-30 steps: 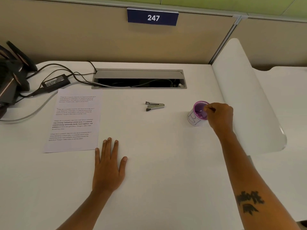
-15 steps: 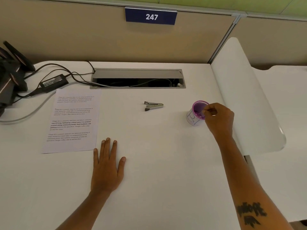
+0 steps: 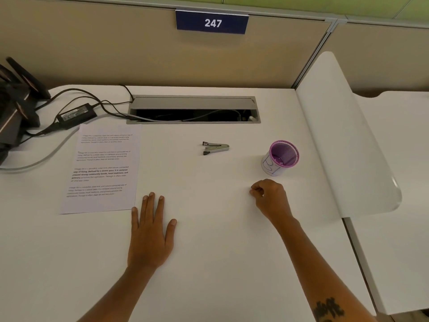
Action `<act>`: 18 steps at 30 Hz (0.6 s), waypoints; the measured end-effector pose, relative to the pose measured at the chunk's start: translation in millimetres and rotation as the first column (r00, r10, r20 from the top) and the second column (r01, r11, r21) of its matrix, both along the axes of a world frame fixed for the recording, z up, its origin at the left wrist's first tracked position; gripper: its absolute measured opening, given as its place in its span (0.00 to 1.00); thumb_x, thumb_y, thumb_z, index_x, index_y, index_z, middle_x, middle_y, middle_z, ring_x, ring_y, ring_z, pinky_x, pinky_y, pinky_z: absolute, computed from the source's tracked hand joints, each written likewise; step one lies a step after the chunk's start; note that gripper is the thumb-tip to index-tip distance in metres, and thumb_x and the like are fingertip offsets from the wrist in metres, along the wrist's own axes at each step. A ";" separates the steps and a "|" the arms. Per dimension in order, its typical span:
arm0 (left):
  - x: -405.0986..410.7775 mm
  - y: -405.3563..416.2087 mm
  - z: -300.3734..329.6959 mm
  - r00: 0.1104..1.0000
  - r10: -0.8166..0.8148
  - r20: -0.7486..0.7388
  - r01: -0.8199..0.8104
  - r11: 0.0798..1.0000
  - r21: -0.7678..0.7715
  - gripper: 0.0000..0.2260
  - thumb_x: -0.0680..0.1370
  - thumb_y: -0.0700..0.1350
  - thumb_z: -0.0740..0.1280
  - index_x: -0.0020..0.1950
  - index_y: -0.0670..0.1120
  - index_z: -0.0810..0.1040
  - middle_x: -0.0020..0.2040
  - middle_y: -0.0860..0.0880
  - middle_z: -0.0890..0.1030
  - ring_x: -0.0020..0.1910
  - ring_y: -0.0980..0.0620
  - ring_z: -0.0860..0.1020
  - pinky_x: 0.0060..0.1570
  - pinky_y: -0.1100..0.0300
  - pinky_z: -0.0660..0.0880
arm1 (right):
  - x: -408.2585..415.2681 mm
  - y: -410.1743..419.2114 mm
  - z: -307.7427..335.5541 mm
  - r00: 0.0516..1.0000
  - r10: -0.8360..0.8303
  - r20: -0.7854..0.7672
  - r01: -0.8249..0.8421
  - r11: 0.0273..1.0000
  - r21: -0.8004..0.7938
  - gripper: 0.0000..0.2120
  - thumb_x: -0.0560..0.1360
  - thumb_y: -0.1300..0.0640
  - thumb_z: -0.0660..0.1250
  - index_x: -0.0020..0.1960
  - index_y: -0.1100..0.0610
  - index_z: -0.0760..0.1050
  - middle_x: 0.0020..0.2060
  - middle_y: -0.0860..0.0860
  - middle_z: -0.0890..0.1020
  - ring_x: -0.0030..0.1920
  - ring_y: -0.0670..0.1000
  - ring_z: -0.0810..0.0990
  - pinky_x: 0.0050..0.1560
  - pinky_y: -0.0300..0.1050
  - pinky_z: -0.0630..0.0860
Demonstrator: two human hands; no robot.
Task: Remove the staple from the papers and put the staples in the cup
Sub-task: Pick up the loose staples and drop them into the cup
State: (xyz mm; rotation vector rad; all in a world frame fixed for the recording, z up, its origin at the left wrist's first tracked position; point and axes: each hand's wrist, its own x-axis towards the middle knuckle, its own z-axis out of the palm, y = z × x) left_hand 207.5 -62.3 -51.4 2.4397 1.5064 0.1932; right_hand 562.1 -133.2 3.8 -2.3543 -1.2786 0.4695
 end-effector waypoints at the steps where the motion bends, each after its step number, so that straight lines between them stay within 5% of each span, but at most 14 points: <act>1: 0.1 -0.2 0.0 1.000 -0.001 0.000 0.001 1.000 0.003 0.33 0.85 0.59 0.53 0.87 0.45 0.56 0.88 0.43 0.54 0.88 0.44 0.51 0.84 0.36 0.53 | -0.7 1.3 -2.0 1.000 0.001 0.010 -0.001 1.000 0.010 0.04 0.76 0.61 0.74 0.50 0.59 0.86 0.46 0.53 0.86 0.44 0.53 0.82 0.46 0.42 0.74; 18: -0.4 -0.6 0.0 1.000 0.001 0.001 -0.001 1.000 0.015 0.33 0.85 0.59 0.53 0.87 0.45 0.56 0.88 0.43 0.54 0.88 0.44 0.51 0.85 0.37 0.52 | -10.9 13.3 -23.3 0.980 0.051 0.194 -0.043 0.998 -0.045 0.07 0.72 0.72 0.70 0.43 0.62 0.82 0.40 0.56 0.82 0.40 0.58 0.80 0.38 0.51 0.81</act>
